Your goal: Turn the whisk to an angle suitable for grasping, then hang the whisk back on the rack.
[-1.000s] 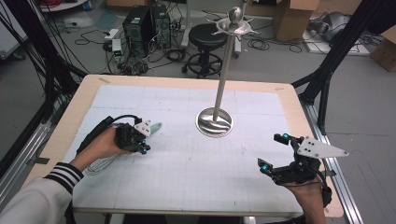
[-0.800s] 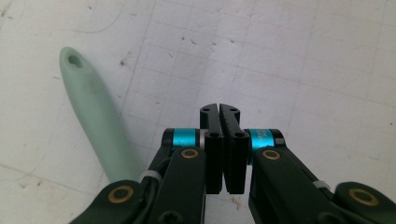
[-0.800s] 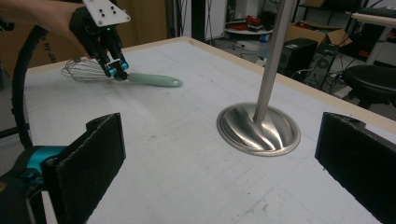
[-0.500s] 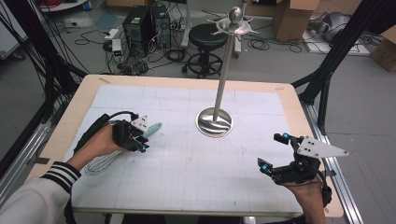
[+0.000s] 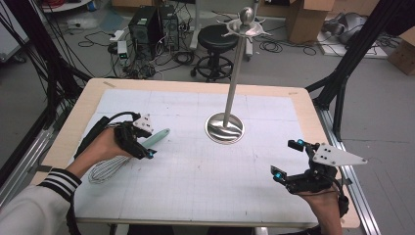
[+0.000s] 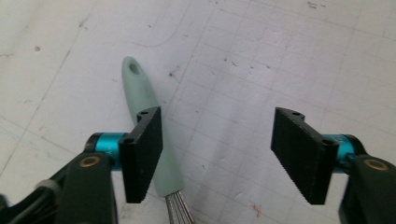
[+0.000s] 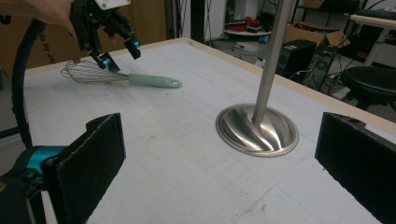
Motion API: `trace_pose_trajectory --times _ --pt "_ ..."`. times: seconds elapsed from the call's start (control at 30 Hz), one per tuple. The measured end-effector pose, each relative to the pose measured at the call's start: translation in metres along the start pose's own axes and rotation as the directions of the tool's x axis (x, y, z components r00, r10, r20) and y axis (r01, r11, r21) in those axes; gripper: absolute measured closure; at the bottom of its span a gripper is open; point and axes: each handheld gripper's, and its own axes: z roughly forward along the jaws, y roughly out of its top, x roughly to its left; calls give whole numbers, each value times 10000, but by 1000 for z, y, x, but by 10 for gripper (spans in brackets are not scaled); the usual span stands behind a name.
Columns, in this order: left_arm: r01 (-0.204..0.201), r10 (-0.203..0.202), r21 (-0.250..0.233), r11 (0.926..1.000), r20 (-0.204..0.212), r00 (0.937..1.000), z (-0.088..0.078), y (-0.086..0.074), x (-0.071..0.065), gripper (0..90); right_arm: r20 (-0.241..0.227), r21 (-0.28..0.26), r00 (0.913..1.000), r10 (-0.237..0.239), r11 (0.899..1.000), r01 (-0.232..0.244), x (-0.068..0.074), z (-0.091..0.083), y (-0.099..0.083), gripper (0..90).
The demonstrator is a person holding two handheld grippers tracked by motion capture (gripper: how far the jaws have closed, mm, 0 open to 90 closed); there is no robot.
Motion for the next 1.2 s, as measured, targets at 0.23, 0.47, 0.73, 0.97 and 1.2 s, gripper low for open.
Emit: trace_pose_trajectory --times 0.23,0.47,0.73,0.97,1.2 --pt "464 -470 -157 9988 -353 9983 -1 1 3 45 -20 4 10000 -13 10000 13 0 0 0 7" --pt "775 -800 -568 9954 -433 9959 -9 0 8 17 -17 -25 10000 -10 10000 10 -1 0 0 7" --pt "926 -963 -782 9926 -451 9943 -11 -1 9 17 -38 -27 10000 -35 10000 35 0 1 1 7" --pt "1102 -1120 -563 9923 -304 9932 -8 -4 16 17 -61 11 10000 -34 10000 34 -1 1 0 7" --pt "1081 -1082 -421 9932 -1 9941 4 -6 25 17 -83 37 10000 -40 10000 41 -1 3 0 7"
